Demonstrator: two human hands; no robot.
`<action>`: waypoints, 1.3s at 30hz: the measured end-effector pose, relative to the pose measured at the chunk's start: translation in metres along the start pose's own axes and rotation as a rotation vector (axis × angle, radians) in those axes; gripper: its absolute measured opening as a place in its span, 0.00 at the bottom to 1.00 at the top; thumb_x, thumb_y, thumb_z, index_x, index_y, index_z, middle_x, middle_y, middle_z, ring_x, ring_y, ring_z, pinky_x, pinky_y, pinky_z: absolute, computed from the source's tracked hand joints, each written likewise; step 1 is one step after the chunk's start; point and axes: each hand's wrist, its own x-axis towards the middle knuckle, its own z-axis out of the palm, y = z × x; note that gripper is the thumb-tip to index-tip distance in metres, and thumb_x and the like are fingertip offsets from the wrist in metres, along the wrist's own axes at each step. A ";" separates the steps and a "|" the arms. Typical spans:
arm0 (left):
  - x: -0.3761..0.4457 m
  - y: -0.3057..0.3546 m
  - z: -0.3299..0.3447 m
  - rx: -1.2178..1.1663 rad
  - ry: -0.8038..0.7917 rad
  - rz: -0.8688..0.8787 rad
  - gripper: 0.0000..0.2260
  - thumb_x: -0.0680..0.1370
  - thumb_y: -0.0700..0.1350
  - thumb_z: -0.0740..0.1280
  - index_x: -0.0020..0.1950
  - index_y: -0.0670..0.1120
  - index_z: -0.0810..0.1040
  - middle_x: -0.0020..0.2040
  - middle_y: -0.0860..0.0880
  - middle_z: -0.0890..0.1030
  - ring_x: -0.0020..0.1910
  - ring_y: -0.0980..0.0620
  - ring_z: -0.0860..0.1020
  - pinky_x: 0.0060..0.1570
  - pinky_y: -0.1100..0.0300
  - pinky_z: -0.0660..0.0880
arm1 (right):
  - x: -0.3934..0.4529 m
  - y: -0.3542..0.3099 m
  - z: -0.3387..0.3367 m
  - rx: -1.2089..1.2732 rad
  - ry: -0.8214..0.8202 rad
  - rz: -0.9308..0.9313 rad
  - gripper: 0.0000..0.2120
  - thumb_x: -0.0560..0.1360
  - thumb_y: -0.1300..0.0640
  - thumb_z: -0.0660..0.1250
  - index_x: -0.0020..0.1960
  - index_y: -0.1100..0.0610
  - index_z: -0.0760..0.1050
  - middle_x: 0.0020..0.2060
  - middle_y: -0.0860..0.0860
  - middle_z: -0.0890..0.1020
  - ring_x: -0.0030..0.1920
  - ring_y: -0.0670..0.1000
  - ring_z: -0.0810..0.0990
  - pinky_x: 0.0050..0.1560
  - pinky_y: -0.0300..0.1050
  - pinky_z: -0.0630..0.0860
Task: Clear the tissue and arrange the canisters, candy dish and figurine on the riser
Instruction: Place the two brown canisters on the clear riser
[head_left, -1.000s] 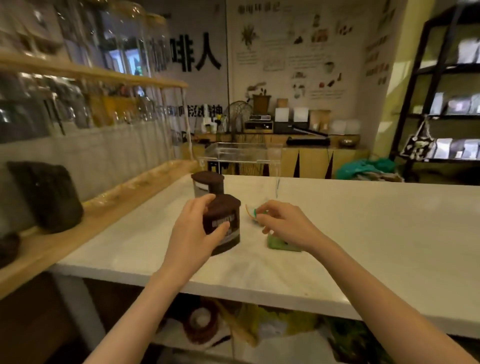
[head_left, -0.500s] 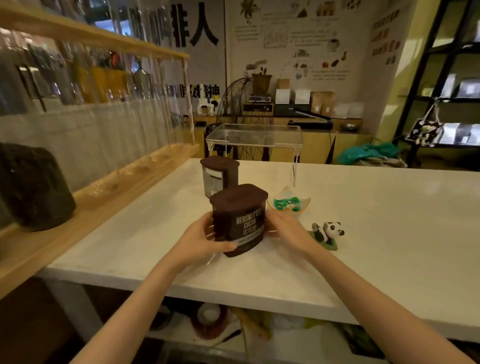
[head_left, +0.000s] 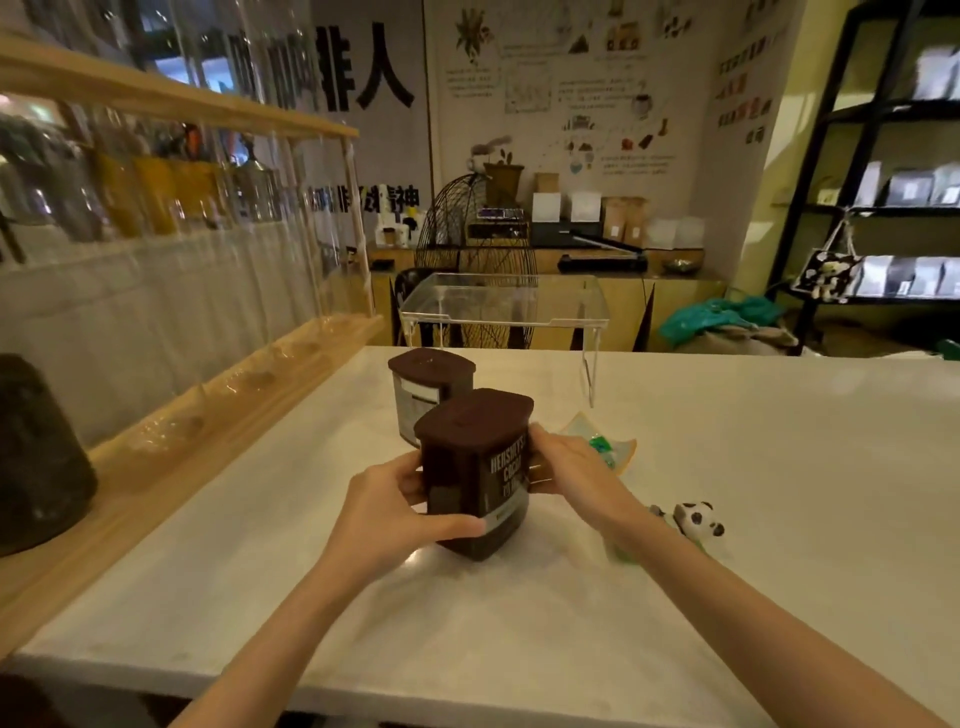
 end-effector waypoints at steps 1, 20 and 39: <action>0.005 0.004 -0.002 0.001 0.019 0.011 0.27 0.57 0.45 0.79 0.54 0.52 0.76 0.44 0.56 0.81 0.46 0.56 0.80 0.45 0.68 0.75 | 0.008 -0.005 -0.002 -0.002 0.008 -0.019 0.20 0.79 0.47 0.50 0.50 0.56 0.77 0.42 0.49 0.81 0.44 0.48 0.80 0.44 0.38 0.77; 0.215 0.066 -0.059 -0.024 0.251 0.171 0.41 0.47 0.58 0.76 0.58 0.48 0.75 0.51 0.50 0.83 0.50 0.52 0.81 0.52 0.48 0.79 | 0.213 -0.141 -0.045 -0.030 -0.009 -0.274 0.21 0.79 0.46 0.49 0.44 0.55 0.76 0.43 0.52 0.81 0.44 0.49 0.80 0.47 0.44 0.78; 0.368 -0.001 -0.040 0.158 0.307 0.093 0.30 0.58 0.51 0.78 0.57 0.45 0.75 0.55 0.45 0.82 0.54 0.49 0.79 0.52 0.54 0.78 | 0.364 -0.106 -0.010 0.010 0.138 -0.034 0.19 0.80 0.49 0.48 0.64 0.60 0.64 0.61 0.58 0.73 0.60 0.58 0.73 0.63 0.56 0.70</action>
